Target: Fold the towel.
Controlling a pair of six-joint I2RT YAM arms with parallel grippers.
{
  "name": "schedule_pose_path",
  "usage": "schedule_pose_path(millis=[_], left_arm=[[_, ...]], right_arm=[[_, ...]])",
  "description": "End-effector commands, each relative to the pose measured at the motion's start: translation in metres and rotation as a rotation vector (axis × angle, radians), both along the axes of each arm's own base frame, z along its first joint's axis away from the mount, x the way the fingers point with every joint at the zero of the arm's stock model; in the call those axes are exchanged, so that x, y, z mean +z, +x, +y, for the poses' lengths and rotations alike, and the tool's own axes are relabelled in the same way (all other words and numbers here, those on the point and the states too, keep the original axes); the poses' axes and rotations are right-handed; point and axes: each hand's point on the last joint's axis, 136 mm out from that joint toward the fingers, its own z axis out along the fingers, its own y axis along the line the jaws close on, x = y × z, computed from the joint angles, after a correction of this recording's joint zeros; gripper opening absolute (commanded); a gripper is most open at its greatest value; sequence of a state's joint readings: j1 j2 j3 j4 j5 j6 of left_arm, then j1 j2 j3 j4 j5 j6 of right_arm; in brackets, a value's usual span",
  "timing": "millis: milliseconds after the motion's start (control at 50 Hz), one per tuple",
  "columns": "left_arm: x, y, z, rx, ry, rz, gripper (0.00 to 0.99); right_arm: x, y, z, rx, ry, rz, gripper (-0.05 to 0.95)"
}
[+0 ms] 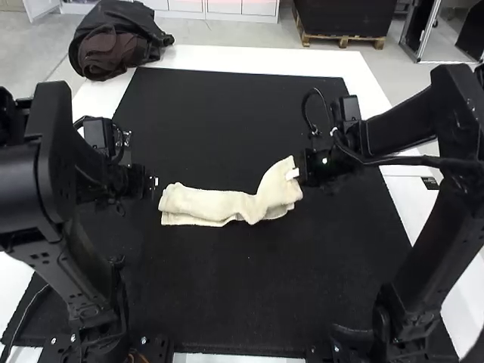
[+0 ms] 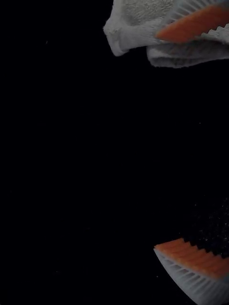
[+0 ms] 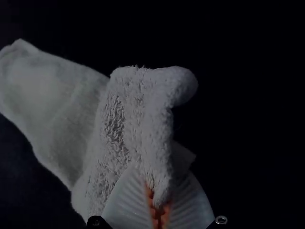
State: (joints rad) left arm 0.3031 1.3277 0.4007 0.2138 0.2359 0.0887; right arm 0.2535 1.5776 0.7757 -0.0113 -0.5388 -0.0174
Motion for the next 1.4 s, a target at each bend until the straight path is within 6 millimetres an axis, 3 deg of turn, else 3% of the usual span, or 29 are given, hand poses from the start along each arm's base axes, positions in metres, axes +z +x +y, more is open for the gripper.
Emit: schedule_pose_path(millis=[0,260,620,940,1380], left_arm=[[0.009,0.003,0.004,0.016,0.002,-0.03,0.957],[0.012,0.006,0.006,0.032,0.002,-0.046,0.957],[0.016,0.009,0.008,0.042,0.006,-0.069,0.957],[0.017,0.01,0.009,0.042,0.004,-0.072,0.957],[0.019,0.011,0.01,0.046,0.003,-0.083,0.957]], right_arm=[[0.037,0.0,0.03,0.061,0.081,-0.05,-0.02],[0.064,-0.017,0.09,0.149,0.174,-0.043,-0.02],[0.071,-0.044,0.163,0.275,0.24,-0.03,-0.02],[0.057,-0.05,0.205,0.349,0.25,-0.021,-0.02],[0.041,-0.054,0.237,0.404,0.248,-0.007,-0.02]])
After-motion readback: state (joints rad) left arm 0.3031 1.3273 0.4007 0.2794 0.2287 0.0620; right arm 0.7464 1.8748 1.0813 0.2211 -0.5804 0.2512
